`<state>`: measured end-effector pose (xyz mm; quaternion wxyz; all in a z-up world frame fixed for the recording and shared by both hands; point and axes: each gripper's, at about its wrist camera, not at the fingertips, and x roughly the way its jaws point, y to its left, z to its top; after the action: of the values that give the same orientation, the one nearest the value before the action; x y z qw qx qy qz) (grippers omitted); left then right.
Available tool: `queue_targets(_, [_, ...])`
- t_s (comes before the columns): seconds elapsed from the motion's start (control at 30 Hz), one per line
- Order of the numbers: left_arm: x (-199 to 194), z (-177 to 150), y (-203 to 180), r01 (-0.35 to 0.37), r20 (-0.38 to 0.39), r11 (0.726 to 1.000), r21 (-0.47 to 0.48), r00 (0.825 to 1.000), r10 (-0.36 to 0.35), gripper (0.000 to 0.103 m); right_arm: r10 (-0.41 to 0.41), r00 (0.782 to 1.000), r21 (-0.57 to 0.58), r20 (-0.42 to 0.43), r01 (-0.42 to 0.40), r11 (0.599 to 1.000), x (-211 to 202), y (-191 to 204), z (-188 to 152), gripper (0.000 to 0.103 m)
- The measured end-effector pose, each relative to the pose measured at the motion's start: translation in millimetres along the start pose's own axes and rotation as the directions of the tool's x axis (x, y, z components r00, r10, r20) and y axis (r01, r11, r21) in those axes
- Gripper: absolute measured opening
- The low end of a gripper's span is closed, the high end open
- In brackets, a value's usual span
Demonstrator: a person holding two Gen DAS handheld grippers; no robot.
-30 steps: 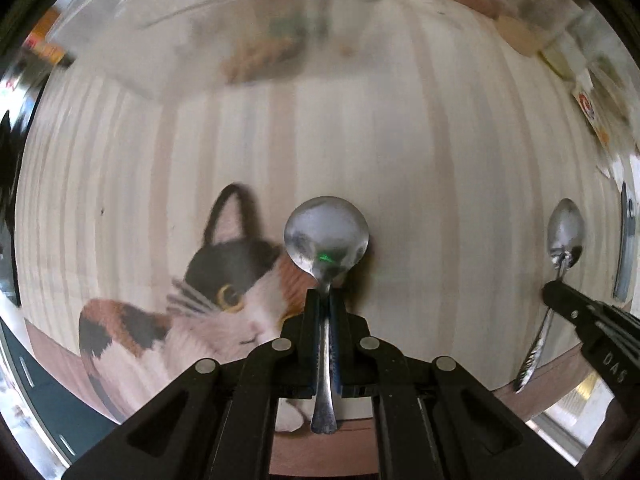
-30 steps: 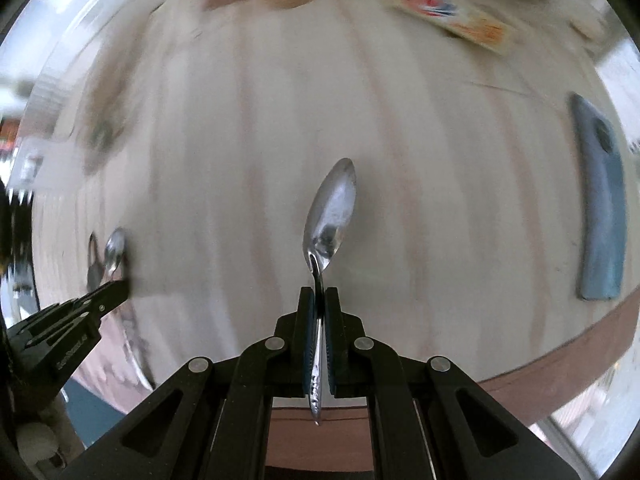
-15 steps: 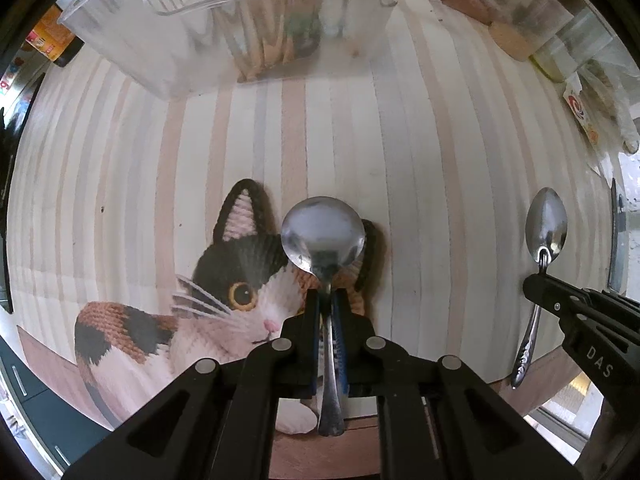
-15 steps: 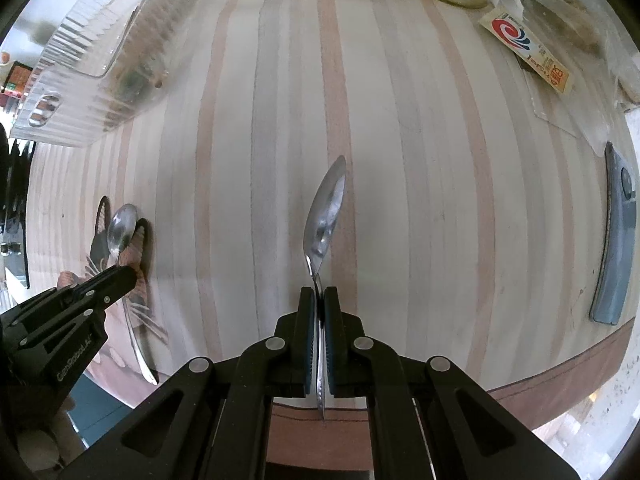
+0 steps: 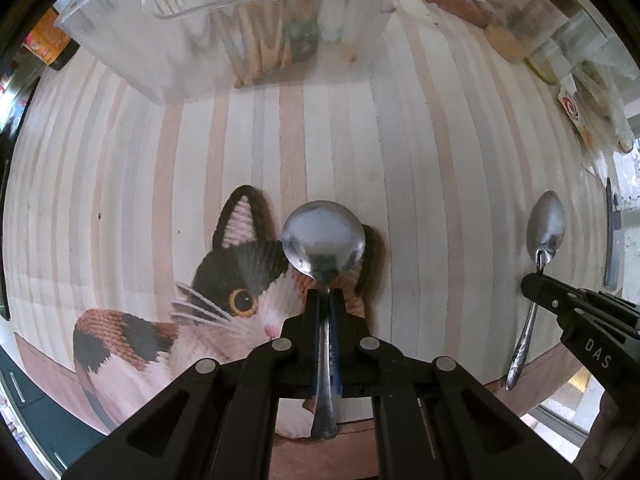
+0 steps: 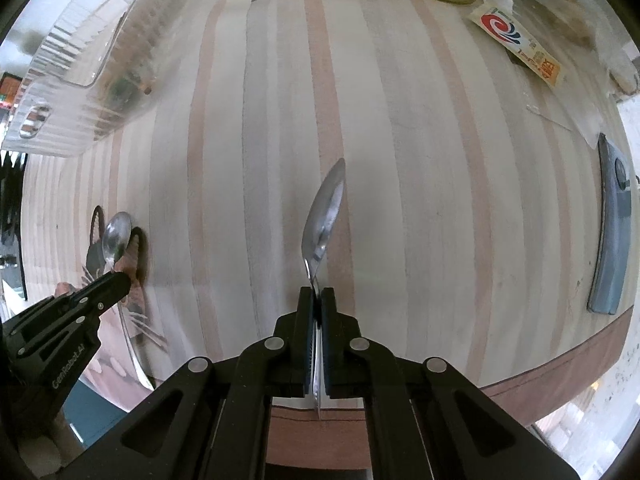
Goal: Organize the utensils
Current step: 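Lift both held spoons and carry them toward the clear basket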
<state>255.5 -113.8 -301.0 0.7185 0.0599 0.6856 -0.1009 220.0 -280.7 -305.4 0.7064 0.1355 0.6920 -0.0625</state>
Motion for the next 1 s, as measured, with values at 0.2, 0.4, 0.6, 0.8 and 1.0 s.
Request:
queue_targets(0.2, [-6,0,1,-0.024,0.024,0.999,0.023,0.999,0.024,0.002,0.016,0.999,0.05,0.031,-0.018,0.999,0,-3,-11,0.003])
queue_targets(0.4, [-22,-1,-2,-0.034,0.069,0.999,0.032,0.997,0.032,0.002,0.016,0.999,0.047,0.052,-0.018,0.999,-12,-3,-24,0.002])
queue_targets(0.6, [-54,-5,-12,-0.029,0.143,0.998,0.057,0.99,0.02,0.002,0.029,0.995,0.038,0.1,-0.033,0.999,-36,1,-30,0.003])
queue_targets(0.8, [-98,0,-22,0.005,0.225,0.997,0.078,0.974,-0.022,0.002,0.062,0.984,0.031,0.169,-0.068,0.997,-70,-2,-31,0.003])
queue_targets(1.0, [-143,21,-34,0.034,0.312,0.994,0.109,0.948,-0.066,0.002,0.093,0.964,0.018,0.248,-0.1,0.995,-115,-3,-20,0.003])
